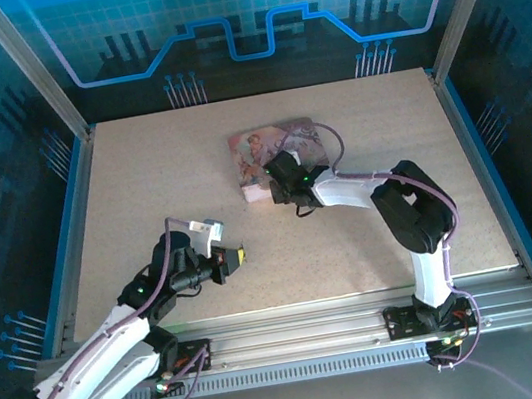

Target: Unlock the padlock with the key

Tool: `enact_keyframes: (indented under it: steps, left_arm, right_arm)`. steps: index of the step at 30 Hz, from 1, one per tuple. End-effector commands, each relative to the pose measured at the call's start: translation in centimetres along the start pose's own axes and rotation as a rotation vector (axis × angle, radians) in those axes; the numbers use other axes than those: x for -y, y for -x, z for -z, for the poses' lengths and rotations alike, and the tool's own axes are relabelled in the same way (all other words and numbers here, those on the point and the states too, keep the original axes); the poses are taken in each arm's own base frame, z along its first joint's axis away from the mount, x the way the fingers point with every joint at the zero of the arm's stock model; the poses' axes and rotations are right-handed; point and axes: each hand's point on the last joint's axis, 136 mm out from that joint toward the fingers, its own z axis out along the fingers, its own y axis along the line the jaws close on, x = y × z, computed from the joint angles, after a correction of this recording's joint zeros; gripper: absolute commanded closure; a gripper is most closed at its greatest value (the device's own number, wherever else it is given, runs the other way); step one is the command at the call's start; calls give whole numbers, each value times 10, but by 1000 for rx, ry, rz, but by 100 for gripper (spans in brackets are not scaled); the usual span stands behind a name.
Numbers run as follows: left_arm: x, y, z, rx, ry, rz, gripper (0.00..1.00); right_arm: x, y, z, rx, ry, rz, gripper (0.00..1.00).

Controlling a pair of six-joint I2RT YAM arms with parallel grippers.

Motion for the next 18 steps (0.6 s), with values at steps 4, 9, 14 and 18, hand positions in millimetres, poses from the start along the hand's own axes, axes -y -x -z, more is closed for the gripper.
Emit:
enact_keyframes:
  steps: [4, 9, 14, 18]
  left_arm:
    - [10, 7, 1, 13, -36, -51, 100]
    - [9, 6, 1, 9, -31, -52, 100]
    - [7, 3, 1, 5, -28, -46, 100]
    - [7, 3, 1, 2, -26, -51, 100]
  right_arm:
    - [2, 1, -9, 0, -57, -10, 53]
    - [1, 1, -14, -12, -67, -13, 54]
    - [2, 1, -17, -14, -72, -22, 61]
    - [5, 5, -16, -7, -76, -25, 76]
